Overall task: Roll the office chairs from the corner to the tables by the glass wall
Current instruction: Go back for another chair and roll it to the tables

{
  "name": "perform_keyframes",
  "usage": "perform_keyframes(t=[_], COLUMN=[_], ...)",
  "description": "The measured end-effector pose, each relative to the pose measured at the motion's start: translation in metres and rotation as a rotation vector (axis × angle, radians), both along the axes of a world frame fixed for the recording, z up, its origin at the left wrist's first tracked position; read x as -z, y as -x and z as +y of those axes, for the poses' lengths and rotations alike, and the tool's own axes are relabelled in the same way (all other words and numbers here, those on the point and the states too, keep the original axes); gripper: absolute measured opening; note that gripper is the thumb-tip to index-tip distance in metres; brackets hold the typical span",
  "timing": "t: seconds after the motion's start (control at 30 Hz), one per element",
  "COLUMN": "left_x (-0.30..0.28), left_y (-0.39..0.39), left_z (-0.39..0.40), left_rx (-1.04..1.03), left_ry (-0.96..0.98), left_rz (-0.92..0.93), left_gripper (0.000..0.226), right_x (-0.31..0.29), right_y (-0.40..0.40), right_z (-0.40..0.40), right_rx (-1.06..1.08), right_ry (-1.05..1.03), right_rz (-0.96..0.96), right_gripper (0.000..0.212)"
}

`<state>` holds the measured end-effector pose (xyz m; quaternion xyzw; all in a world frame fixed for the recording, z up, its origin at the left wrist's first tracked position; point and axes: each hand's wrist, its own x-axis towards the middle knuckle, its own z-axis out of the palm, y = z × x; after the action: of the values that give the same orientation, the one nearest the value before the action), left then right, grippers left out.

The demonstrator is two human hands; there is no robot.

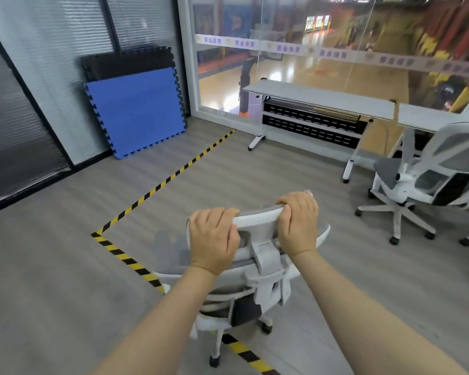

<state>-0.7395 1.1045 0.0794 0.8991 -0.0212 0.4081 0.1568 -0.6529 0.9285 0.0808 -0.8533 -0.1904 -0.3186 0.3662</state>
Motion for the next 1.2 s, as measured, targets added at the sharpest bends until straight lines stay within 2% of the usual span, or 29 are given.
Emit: perform_keyframes(t=[0.33, 0.73, 1.2], left_x=[0.004, -0.001, -0.008], left_y=[-0.215, -0.481, -0.799], left_z=[0.017, 0.009, -0.009], left_rx=[0.061, 0.043, 0.203], left_ry=[-0.002, 0.101, 0.090], left_rz=[-0.006, 0.057, 0.024], left_gripper=[0.033, 0.027, 0.026], right_x=[0.007, -0.002, -0.009], right_y=[-0.193, -0.437, -0.726], right_z=[0.003, -0.011, -0.034], right_rx=[0.098, 0.093, 0.215], right_ry=[0.026, 0.166, 0.172], right_rz=[-0.065, 0.016, 0.030], right_gripper=[0.033, 0.031, 0.032])
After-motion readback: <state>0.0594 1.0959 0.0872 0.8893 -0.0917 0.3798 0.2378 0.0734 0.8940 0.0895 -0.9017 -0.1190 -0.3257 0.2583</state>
